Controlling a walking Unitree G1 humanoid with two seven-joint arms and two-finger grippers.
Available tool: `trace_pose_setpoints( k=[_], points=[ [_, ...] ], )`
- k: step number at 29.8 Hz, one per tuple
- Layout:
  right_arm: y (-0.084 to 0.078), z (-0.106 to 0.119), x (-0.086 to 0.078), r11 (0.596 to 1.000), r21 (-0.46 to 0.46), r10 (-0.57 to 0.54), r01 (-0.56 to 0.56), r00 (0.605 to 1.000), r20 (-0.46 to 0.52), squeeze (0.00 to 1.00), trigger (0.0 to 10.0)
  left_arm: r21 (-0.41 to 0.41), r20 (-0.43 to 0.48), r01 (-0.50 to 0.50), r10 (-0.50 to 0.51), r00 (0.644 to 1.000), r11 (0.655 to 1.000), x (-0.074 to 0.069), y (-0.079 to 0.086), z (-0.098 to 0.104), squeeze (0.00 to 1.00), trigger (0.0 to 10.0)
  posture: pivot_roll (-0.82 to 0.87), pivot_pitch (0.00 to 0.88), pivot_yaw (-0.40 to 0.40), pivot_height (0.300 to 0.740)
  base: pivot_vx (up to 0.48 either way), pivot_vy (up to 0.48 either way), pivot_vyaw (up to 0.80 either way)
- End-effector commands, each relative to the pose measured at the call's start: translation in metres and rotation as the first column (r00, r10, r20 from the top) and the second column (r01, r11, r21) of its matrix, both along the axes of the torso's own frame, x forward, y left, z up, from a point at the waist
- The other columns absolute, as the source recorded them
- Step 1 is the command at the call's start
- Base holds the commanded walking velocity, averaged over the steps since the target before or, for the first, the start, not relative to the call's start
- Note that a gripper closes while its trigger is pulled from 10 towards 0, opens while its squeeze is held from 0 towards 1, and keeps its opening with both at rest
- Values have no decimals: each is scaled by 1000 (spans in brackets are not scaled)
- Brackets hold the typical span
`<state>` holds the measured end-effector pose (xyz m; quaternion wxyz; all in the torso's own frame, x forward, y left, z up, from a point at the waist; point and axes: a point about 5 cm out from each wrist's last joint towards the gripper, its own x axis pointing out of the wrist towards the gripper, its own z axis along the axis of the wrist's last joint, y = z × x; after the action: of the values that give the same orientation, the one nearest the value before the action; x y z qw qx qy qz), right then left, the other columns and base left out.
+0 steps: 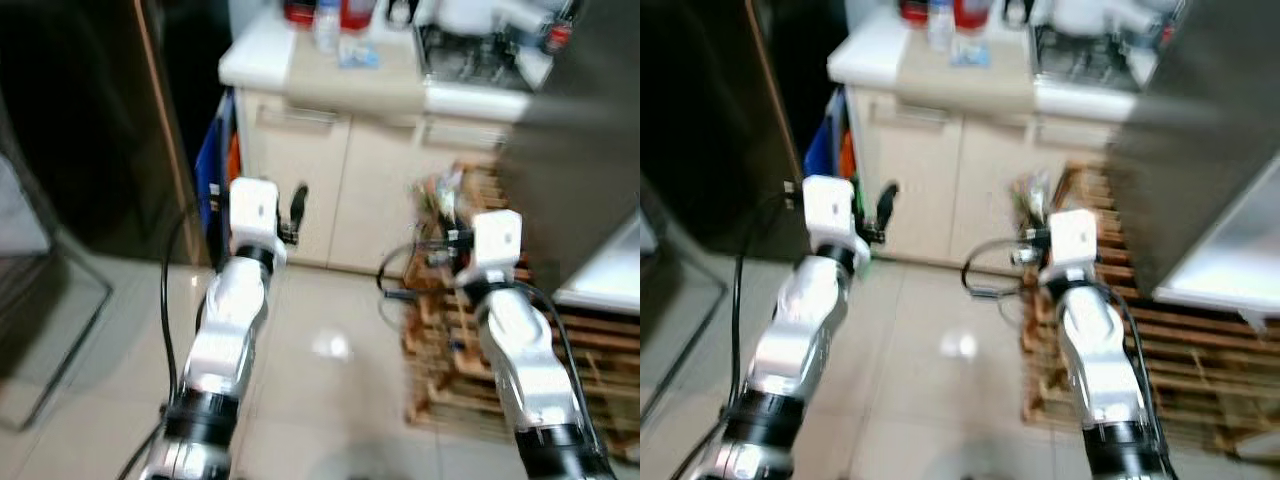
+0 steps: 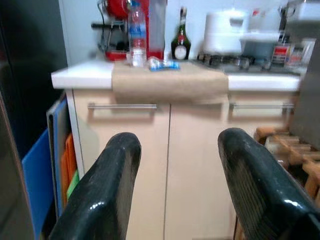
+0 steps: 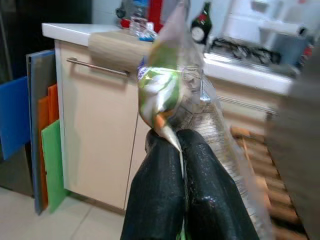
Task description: Restocking fridge
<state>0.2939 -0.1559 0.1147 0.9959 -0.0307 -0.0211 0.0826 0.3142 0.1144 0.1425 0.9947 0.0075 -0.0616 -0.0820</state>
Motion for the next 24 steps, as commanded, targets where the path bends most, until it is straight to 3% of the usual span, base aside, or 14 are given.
trace_pose_setpoints(
  k=[1, 8, 21, 24],
  points=[
    [2, 13, 1, 1000, -1, 15, -15, 998, 63, 0, 0, -20, 38, 27, -27, 999, 999, 0, -5, 9, 0, 10000, -135, 0, -5, 740, 0, -461, 0],
    [8, 13, 0, 999, 9, 30, -31, 998, 64, 0, 0, -17, 47, 51, -50, 998, 999, 0, -2, 11, 0, 10000, -124, 10, 19, 740, 0, -461, 0],
    [-5, 20, 4, 998, 14, -56, 55, 993, 104, 0, 0, 3, 48, 127, -127, 991, 992, 11, -9, 17, 0, 10000, -144, 18, 69, 740, 0, -455, 0],
    [-4, 20, 4, 998, 19, -61, 60, 993, 104, 0, 0, 16, 46, 117, -118, 992, 993, 13, -9, 18, 0, 10000, -138, 18, 67, 740, 280, -165, 0]
  ],
)
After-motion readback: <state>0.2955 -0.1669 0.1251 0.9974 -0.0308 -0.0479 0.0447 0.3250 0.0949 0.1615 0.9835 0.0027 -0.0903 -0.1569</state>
